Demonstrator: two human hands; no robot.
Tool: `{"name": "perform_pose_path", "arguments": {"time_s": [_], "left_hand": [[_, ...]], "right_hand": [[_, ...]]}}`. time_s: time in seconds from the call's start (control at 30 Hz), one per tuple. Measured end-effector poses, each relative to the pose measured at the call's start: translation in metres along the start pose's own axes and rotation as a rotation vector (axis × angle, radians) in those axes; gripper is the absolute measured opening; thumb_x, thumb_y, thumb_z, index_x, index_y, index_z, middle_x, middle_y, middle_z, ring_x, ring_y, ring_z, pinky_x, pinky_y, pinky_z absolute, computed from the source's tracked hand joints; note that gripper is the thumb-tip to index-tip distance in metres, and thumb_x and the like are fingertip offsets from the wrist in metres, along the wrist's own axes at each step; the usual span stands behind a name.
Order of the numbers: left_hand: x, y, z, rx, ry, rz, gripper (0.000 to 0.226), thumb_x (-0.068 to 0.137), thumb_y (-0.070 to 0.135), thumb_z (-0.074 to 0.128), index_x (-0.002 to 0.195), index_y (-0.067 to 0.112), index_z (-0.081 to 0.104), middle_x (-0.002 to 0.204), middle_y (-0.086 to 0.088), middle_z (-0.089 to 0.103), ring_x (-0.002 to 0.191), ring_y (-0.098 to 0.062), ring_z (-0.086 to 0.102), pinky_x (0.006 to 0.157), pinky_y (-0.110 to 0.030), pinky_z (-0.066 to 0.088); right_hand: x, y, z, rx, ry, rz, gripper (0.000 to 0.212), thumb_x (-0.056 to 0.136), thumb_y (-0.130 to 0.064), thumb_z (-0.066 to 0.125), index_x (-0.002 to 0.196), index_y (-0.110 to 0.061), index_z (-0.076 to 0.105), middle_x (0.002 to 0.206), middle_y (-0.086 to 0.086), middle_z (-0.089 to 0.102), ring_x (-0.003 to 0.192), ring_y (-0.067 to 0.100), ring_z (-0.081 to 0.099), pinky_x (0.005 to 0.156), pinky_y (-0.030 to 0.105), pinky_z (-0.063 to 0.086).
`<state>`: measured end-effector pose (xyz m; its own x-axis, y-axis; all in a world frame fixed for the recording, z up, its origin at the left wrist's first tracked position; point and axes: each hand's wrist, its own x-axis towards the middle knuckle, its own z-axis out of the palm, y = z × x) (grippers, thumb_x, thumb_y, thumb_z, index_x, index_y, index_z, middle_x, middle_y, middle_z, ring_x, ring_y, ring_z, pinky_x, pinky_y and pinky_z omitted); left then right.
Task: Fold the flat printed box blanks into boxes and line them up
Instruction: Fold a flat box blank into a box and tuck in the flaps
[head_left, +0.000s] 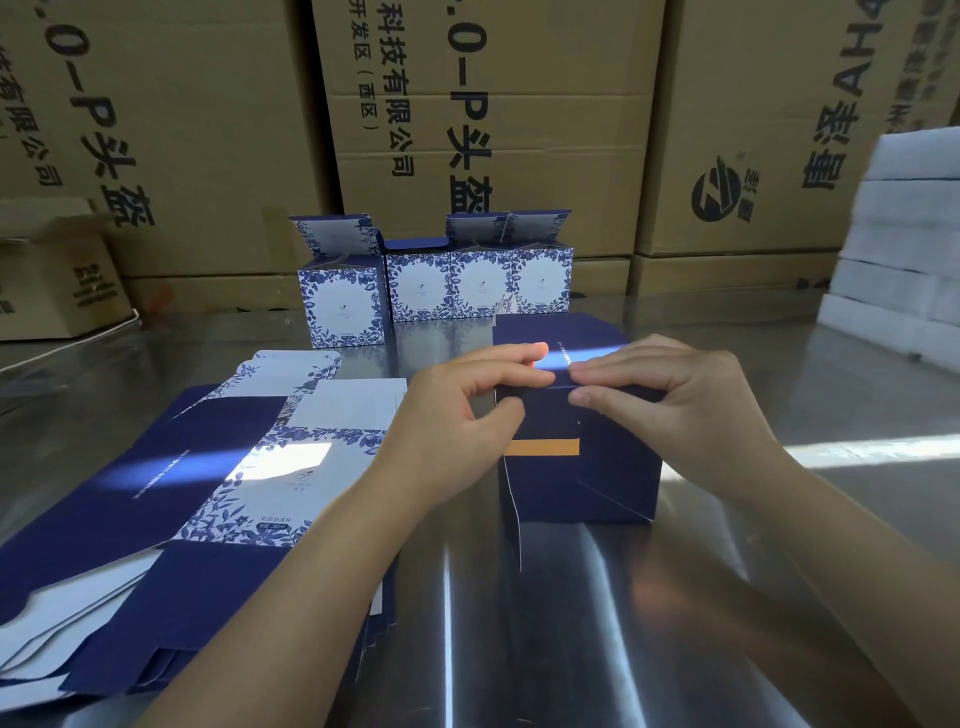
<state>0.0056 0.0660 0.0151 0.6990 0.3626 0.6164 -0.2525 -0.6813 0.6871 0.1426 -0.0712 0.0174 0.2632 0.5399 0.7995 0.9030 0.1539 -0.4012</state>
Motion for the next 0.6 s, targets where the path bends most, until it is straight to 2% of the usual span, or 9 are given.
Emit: {"name": "perform_pose_path", "arguments": {"time_s": [0.13, 0.4, 0.6], "left_hand": [[0.0008, -0.0016, -0.0019, -0.004, 0.008, -0.007, 0.047, 0.081, -0.011, 0.054, 0.089, 0.033, 0.07, 0.113, 0.02, 0.062, 0.111, 0.012, 0.053, 0.095, -0.007, 0.037], [0.0016, -0.0038, -0.005, -0.002, 0.012, -0.024, 0.047, 0.082, -0.01, 0.054, 0.089, 0.034, 0.069, 0.115, 0.018, 0.062, 0.111, 0.012, 0.051, 0.095, -0.006, 0.035], [0.0016, -0.0045, -0.0033, -0.003, 0.003, -0.017, 0.048, 0.081, -0.012, 0.053, 0.089, 0.032, 0.069, 0.115, 0.019, 0.061, 0.112, 0.012, 0.052, 0.095, -0.005, 0.034]], "right_hand": [[0.0008, 0.0013, -0.0034, 0.016, -0.04, 0.012, 0.023, 0.072, -0.026, 0.074, 0.095, -0.023, 0.073, 0.09, -0.015, 0.07, 0.093, -0.003, 0.062, 0.085, 0.01, 0.043], [0.0014, 0.0076, -0.0059, 0.045, -0.052, 0.061, 0.03, 0.074, -0.018, 0.078, 0.091, -0.04, 0.068, 0.092, -0.024, 0.068, 0.097, -0.002, 0.062, 0.089, 0.014, 0.044], [0.0017, 0.0067, -0.0051, 0.04, -0.026, 0.072, 0.024, 0.073, -0.016, 0.078, 0.087, -0.034, 0.071, 0.088, -0.02, 0.069, 0.093, -0.002, 0.063, 0.087, 0.012, 0.044]]}}
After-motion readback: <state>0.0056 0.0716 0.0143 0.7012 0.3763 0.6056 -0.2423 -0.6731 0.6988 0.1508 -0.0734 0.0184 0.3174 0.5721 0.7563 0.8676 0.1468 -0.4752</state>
